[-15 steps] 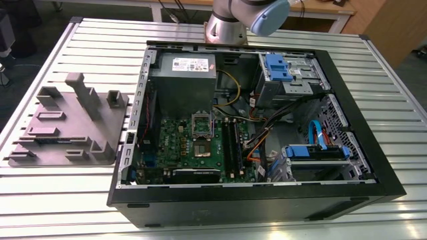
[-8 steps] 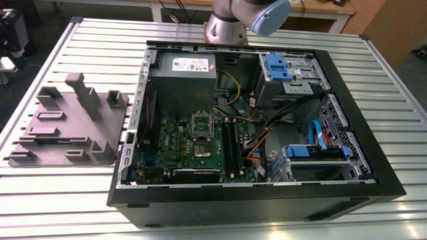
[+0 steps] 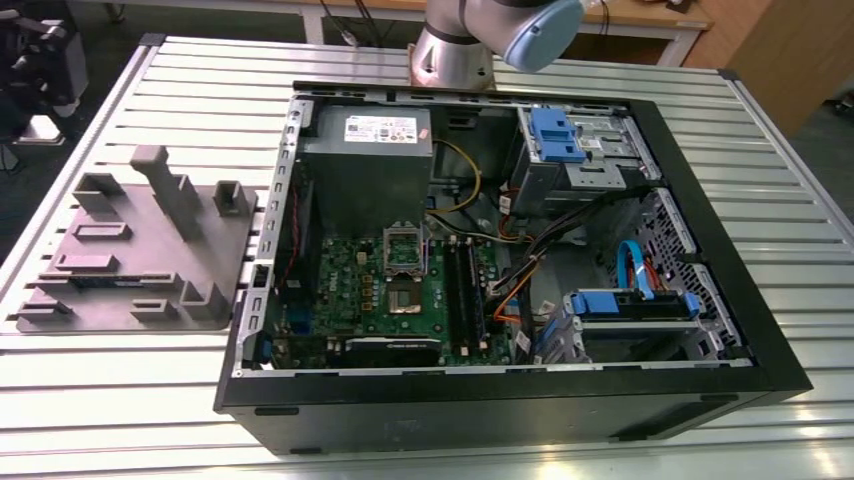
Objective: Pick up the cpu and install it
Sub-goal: 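Pick up the cpu and move it towards the insertion slot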
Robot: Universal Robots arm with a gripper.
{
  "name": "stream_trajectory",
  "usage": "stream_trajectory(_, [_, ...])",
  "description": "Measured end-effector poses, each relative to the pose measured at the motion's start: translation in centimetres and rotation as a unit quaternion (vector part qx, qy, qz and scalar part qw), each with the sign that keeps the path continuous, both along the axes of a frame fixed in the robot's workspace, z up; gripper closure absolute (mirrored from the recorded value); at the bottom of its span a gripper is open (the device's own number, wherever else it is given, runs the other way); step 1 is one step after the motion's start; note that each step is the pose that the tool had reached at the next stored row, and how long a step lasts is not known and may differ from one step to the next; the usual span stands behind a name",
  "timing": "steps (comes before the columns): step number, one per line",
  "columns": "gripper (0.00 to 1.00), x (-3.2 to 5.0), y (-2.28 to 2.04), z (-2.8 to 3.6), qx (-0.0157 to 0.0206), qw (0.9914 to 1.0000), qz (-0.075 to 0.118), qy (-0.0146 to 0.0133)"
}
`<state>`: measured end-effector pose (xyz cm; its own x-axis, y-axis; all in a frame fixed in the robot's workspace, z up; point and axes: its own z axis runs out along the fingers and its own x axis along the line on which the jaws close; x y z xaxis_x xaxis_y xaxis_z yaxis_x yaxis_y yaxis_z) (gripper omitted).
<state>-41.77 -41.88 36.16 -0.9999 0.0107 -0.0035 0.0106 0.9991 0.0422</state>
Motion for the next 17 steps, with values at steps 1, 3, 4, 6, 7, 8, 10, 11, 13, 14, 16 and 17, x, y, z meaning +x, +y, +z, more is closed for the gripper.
stream_trajectory(1, [0.53,0.30,0.00,0.00,0.0000,1.00000,0.000,0.0000])
stream_trajectory(3, [0.53,0.93,0.00,-0.01,0.0000,1.00000,0.000,-0.0001])
stream_trajectory(4, [0.53,1.22,0.00,0.00,0.0000,1.00000,0.000,-0.0001])
stream_trajectory(6, [0.53,1.80,0.00,0.00,0.0000,1.00000,0.000,0.0000])
stream_trajectory(7, [0.53,2.08,0.00,0.00,0.0000,1.00000,0.000,0.0000])
stream_trajectory(8, [0.53,2.34,0.00,-0.01,0.0000,1.00000,0.000,-0.0001])
stream_trajectory(10, [0.53,2.81,0.00,-0.01,0.0000,1.00000,0.000,-0.0001])
stream_trajectory(11, [0.53,3.03,0.00,0.00,0.0000,1.00000,0.000,0.0000])
stream_trajectory(13, [0.53,3.47,0.00,0.00,0.0000,1.00000,0.000,0.0000])
stream_trajectory(14, [0.53,3.69,0.00,0.00,0.0000,1.00000,0.000,0.0000])
stream_trajectory(16, [0.53,4.13,0.00,-0.01,0.0000,1.00000,0.000,-0.0001])
stream_trajectory(17, [0.53,4.35,0.00,-0.01,0.0000,1.00000,0.000,-0.0001])
